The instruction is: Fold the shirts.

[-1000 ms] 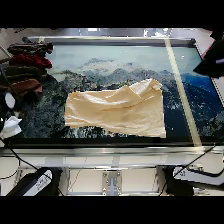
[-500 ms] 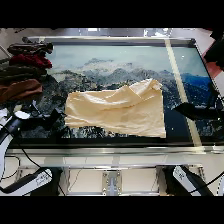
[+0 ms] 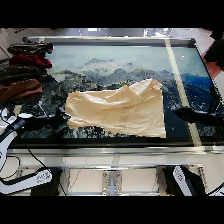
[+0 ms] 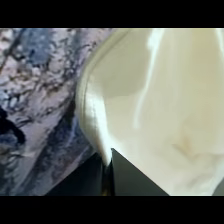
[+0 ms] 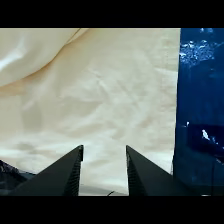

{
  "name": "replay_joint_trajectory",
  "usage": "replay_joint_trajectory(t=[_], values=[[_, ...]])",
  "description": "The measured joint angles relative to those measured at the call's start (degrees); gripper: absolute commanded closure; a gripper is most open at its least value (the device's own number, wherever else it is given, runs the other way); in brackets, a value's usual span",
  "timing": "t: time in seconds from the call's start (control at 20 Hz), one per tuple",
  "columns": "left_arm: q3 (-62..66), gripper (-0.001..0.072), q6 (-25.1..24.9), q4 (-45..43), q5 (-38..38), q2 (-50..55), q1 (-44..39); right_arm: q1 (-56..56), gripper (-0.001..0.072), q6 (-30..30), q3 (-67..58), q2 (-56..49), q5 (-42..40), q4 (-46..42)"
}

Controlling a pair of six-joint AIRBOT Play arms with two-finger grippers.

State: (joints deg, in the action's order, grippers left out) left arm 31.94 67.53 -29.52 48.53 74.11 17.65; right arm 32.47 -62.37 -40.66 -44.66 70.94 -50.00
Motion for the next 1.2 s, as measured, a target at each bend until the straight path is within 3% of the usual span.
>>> replay_joint_trajectory(t=[0.2, 0.25, 0.35, 0.65, 1.05, 1.1, 1.2], values=[[0.00, 0.0690, -2.75, 3.23, 0.68, -2.36, 0.13, 1.84, 0.0370, -5.79, 7.93, 2.21, 1.27, -5.31], [0.00, 0.0690, -3.08, 3.50, 0.83, -3.06, 0.20, 3.17, 0.0252, -7.30, 11.91, 2.05, 1.25, -5.44], [0.00, 0.0690, -3.48, 4.13, 0.98, -4.09, 0.20, 6.03, 0.0237, -9.11, 17.77, 0.46, 1.07, -4.00], [0.00, 0.0690, -4.07, 4.55, 0.81, -5.20, 0.24, 10.21, 0.0266, -13.27, 22.01, -6.84, 1.25, 3.37], [0.00, 0.0690, -4.13, 4.70, 0.15, -5.33, 0.24, 10.86, 0.0271, -16.00, 22.60, -13.38, -2.12, 5.07], [0.00, 0.0690, -4.13, 4.72, 0.15, -5.33, 0.24, 10.88, 0.0287, -16.09, 22.60, -14.25, -2.56, 5.18], [0.00, 0.0690, -4.13, 4.72, 0.11, -5.33, 0.24, 10.91, 0.0401, -16.06, 22.60, -15.69, -3.80, 5.46]])
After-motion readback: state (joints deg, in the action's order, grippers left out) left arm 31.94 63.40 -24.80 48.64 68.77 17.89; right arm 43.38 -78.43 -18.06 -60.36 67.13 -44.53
